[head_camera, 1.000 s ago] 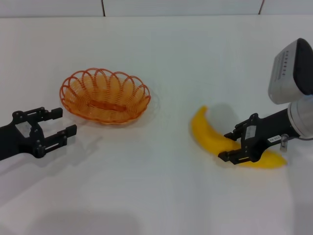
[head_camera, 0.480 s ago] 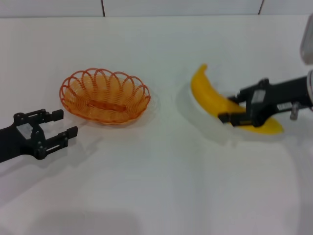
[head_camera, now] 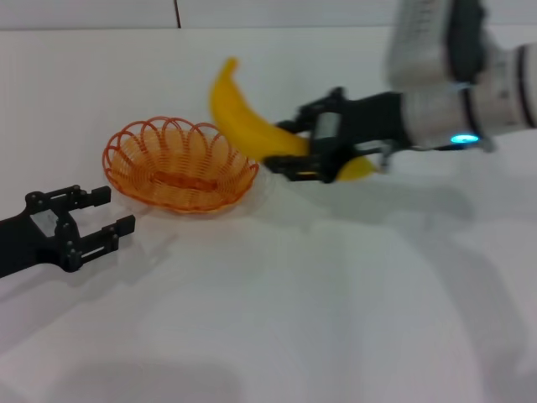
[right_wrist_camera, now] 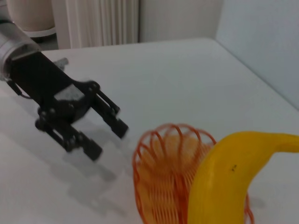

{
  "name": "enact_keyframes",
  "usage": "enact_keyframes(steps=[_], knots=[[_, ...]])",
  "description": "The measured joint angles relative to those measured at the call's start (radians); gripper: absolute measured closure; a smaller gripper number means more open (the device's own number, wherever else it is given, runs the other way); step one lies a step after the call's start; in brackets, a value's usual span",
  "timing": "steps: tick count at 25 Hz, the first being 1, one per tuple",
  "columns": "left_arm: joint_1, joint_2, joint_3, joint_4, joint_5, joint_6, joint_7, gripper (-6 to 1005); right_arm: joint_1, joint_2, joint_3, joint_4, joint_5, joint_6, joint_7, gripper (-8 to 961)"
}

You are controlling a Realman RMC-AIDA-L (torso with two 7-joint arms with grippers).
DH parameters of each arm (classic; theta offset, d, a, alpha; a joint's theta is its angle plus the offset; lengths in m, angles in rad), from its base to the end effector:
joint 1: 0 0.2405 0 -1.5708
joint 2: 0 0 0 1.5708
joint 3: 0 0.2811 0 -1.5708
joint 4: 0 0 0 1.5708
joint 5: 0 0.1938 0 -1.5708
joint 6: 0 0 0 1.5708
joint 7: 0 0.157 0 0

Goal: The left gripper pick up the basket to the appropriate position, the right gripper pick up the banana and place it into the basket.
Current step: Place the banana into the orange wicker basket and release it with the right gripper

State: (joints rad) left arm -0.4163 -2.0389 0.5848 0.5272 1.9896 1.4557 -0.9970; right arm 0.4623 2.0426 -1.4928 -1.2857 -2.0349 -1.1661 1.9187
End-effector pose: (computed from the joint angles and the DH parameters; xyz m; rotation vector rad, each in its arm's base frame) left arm -0.3307 0.3073 -0.0150 -2.5558 -0.4418 -0.5546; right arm 0.1802 0.3540 -0.0469 -2.7980 0.2483 0.1389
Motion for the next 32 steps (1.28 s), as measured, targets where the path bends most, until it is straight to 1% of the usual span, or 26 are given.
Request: enact_keyframes(steps=[4,7,10,14,18,32], knots=[[-0.004,-0.001,0.001,-0.005,0.0,0.0,0.0,408,0.06,0.001,-0.122,0.044,0.009,0.139,0.015,433],[-0.01,0.0,0.001,-0.007,0.0,0.0,0.0,408,0.137,0.002,-0.191,0.114,0.01,0.227,0.054,424],[-0.015,0.0,0.001,-0.007,0.001,0.0,0.0,409,0.214,0.004,-0.247,0.196,0.023,0.277,0.075,415],[-0.023,0.0,0.001,-0.009,0.001,0.0,0.0,409,0.287,0.005,-0.337,0.283,0.08,0.385,0.076,403],[-0.029,-0.001,0.001,-0.01,0.003,0.0,0.0,409,0.316,0.007,-0.407,0.326,0.113,0.477,0.076,391],[-0.032,-0.001,0.001,-0.024,0.001,0.0,0.0,408,0.319,0.007,-0.436,0.345,0.114,0.534,0.071,349]])
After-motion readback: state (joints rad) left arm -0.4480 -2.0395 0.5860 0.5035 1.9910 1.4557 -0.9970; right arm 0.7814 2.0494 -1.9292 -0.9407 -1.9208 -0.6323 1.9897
